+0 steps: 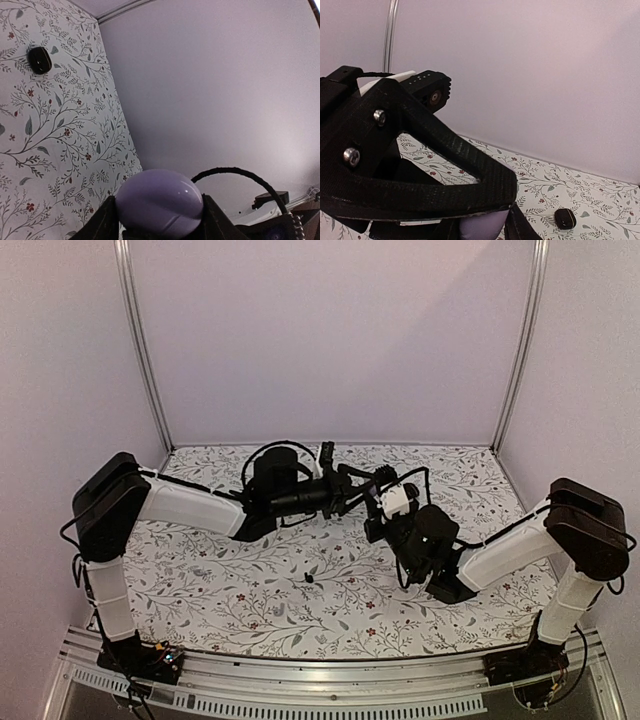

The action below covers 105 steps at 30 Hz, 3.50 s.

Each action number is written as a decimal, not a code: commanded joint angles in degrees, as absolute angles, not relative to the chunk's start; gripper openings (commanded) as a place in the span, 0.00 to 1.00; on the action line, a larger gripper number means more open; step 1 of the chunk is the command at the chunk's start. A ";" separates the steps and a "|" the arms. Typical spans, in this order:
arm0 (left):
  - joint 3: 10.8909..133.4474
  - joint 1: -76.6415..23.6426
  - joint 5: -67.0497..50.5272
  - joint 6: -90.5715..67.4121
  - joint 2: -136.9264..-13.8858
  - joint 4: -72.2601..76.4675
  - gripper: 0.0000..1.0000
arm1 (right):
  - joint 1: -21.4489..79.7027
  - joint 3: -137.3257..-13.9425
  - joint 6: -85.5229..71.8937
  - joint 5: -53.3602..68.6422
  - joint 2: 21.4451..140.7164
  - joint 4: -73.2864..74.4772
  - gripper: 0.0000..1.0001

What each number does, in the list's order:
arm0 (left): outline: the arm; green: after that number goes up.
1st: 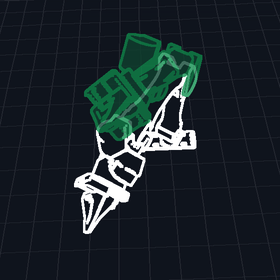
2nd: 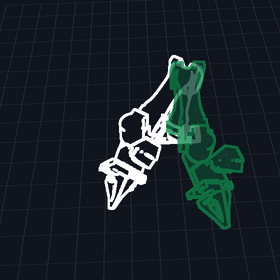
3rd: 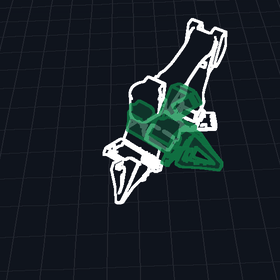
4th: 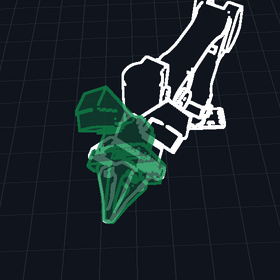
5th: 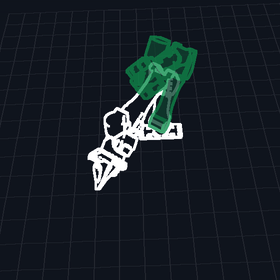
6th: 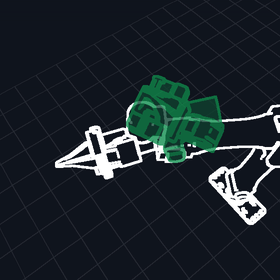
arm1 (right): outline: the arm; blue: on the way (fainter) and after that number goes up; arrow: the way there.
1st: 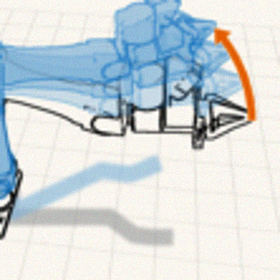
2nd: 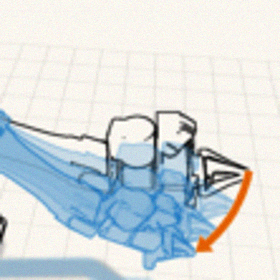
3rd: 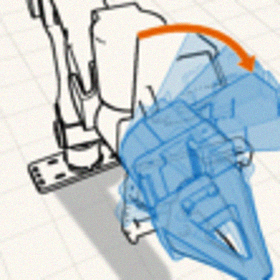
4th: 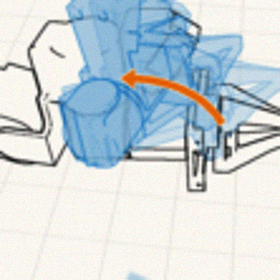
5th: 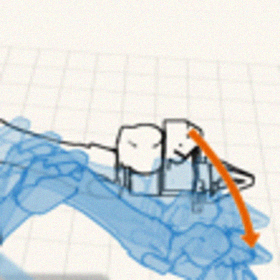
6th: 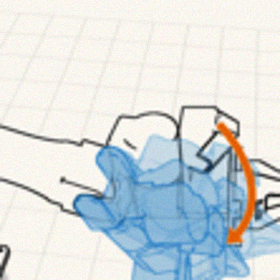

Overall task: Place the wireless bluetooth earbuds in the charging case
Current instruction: Pass from the left arm to the right, then pass from the right arm to the left

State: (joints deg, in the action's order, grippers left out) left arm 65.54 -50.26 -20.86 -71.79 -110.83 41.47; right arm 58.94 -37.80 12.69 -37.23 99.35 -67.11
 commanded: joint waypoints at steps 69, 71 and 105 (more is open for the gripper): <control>62.10 -49.21 -42.33 -52.23 -97.82 20.98 0.79 | 52.50 -51.36 15.43 9.19 74.43 1.59 0.00; 62.33 -49.22 -42.36 -52.21 -98.24 20.81 0.77 | 52.64 -51.57 15.47 9.02 74.68 1.69 0.00; 59.41 -49.23 -49.85 -61.06 -100.44 38.29 0.31 | 54.29 -45.59 15.28 8.34 70.39 -6.36 0.54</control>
State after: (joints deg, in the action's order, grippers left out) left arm 60.99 -48.62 -46.76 -57.93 -101.32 28.49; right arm 54.00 -48.77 16.14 7.22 74.26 0.45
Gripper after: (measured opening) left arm 0.482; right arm 0.510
